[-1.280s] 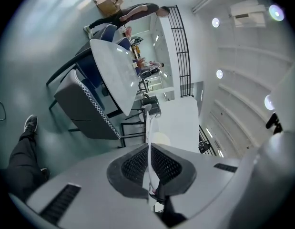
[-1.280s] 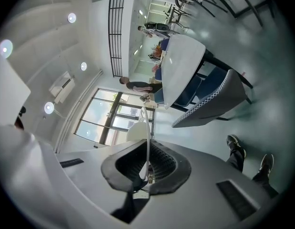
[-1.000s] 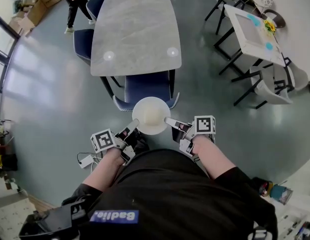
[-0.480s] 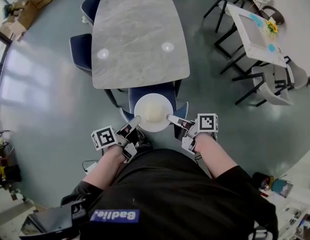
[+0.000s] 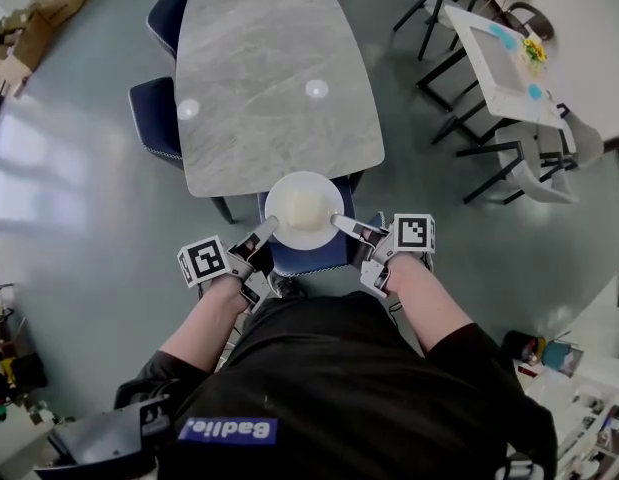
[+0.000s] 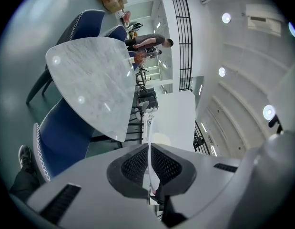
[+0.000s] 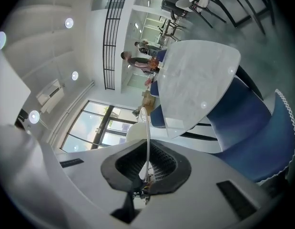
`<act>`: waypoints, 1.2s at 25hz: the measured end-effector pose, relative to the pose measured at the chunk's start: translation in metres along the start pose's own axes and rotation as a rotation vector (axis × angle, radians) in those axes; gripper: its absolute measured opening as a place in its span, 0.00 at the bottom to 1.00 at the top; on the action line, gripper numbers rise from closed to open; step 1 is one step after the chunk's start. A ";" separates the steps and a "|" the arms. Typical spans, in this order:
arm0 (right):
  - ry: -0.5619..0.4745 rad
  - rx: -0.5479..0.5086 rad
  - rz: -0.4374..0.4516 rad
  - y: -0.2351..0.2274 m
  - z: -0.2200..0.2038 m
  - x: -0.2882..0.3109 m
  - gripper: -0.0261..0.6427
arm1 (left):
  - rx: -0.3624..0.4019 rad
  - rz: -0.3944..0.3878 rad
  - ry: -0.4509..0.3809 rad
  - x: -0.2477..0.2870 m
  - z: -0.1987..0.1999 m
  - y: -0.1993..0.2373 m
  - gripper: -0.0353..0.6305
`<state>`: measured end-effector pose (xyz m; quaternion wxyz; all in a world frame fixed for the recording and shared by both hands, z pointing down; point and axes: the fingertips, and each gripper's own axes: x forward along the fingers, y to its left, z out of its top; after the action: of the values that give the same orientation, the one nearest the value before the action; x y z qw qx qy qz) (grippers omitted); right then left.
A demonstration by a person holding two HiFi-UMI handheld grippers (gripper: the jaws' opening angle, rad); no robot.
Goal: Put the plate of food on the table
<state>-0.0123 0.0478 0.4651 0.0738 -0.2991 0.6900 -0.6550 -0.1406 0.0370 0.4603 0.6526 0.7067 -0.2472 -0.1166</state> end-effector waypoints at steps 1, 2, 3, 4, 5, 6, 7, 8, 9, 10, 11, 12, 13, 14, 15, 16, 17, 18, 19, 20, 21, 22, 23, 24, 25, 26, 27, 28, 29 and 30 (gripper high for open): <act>-0.002 0.009 0.008 0.002 -0.001 0.000 0.07 | 0.003 -0.001 -0.003 0.000 0.000 -0.001 0.08; -0.004 0.012 0.008 0.001 0.002 0.002 0.07 | 0.009 0.004 -0.004 0.002 0.003 0.000 0.08; -0.005 0.012 0.002 -0.001 0.011 0.006 0.07 | 0.013 0.011 -0.004 0.007 0.011 0.003 0.08; -0.008 0.010 -0.006 -0.005 0.026 0.014 0.07 | 0.009 0.015 -0.006 0.017 0.025 0.007 0.08; -0.010 0.012 -0.007 -0.010 0.044 0.025 0.07 | -0.003 0.013 -0.009 0.029 0.041 0.011 0.08; -0.013 0.018 0.000 -0.013 0.060 0.035 0.07 | -0.015 0.012 -0.014 0.040 0.055 0.015 0.08; -0.013 0.026 0.011 -0.015 0.070 0.042 0.07 | -0.022 0.013 -0.021 0.046 0.064 0.018 0.08; -0.012 0.033 0.022 -0.016 0.074 0.045 0.07 | -0.028 0.017 -0.030 0.048 0.068 0.020 0.08; -0.009 0.037 0.030 -0.016 0.075 0.046 0.07 | -0.034 0.021 -0.040 0.048 0.067 0.021 0.08; -0.005 0.039 0.034 -0.017 0.074 0.046 0.07 | -0.039 0.025 -0.050 0.046 0.066 0.022 0.08; 0.000 0.040 0.035 -0.019 0.072 0.046 0.07 | -0.043 0.029 -0.060 0.044 0.065 0.024 0.08; 0.006 0.042 0.036 -0.020 0.071 0.047 0.07 | -0.045 0.030 -0.070 0.043 0.063 0.025 0.08; 0.012 0.044 0.041 -0.021 0.069 0.048 0.07 | -0.048 0.030 -0.080 0.042 0.063 0.026 0.08; 0.019 0.045 0.048 -0.022 0.069 0.049 0.07 | -0.051 0.031 -0.090 0.042 0.062 0.029 0.08; 0.028 0.045 0.053 -0.024 0.072 0.051 0.07 | -0.051 0.036 -0.099 0.044 0.063 0.032 0.08; 0.037 0.043 0.053 -0.028 0.080 0.054 0.07 | -0.049 0.044 -0.106 0.051 0.068 0.037 0.08; 0.047 0.041 0.046 -0.034 0.094 0.058 0.07 | -0.050 0.051 -0.112 0.063 0.076 0.040 0.08; 0.057 0.041 0.038 -0.041 0.112 0.063 0.07 | -0.056 0.054 -0.119 0.078 0.087 0.043 0.08; 0.067 0.045 0.037 -0.046 0.131 0.069 0.07 | -0.065 0.056 -0.126 0.094 0.099 0.046 0.08; 0.077 0.047 0.044 -0.050 0.146 0.076 0.07 | -0.070 0.059 -0.133 0.106 0.109 0.050 0.08; 0.085 0.044 0.048 -0.053 0.156 0.082 0.07 | -0.070 0.066 -0.141 0.112 0.116 0.054 0.08; 0.094 0.038 0.046 -0.057 0.160 0.086 0.07 | -0.065 0.076 -0.149 0.115 0.120 0.059 0.08; 0.102 0.032 0.040 -0.060 0.161 0.088 0.07 | -0.061 0.086 -0.158 0.114 0.121 0.063 0.08; 0.110 0.029 0.039 -0.062 0.160 0.089 0.07 | -0.058 0.096 -0.168 0.112 0.120 0.067 0.08; 0.118 0.026 0.044 -0.063 0.158 0.091 0.07 | -0.056 0.102 -0.178 0.110 0.118 0.070 0.08; 0.125 0.024 0.048 -0.065 0.158 0.092 0.07 | -0.058 0.101 -0.190 0.110 0.117 0.072 0.08; 0.131 0.022 0.048 -0.068 0.160 0.095 0.07 | -0.061 0.099 -0.203 0.112 0.118 0.074 0.08; 0.136 0.020 0.048 -0.073 0.166 0.099 0.07 | -0.062 0.100 -0.213 0.117 0.123 0.078 0.08; 0.140 0.019 0.050 -0.078 0.177 0.104 0.07 | -0.061 0.106 -0.220 0.126 0.130 0.083 0.08; 0.142 0.019 0.054 -0.084 0.192 0.111 0.07 | -0.062 0.114 -0.225 0.136 0.141 0.089 0.08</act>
<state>0.0185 -0.1706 0.5520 0.0451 -0.2323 0.6952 -0.6787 -0.1109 -0.1552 0.5523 0.6478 0.6533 -0.3550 -0.1657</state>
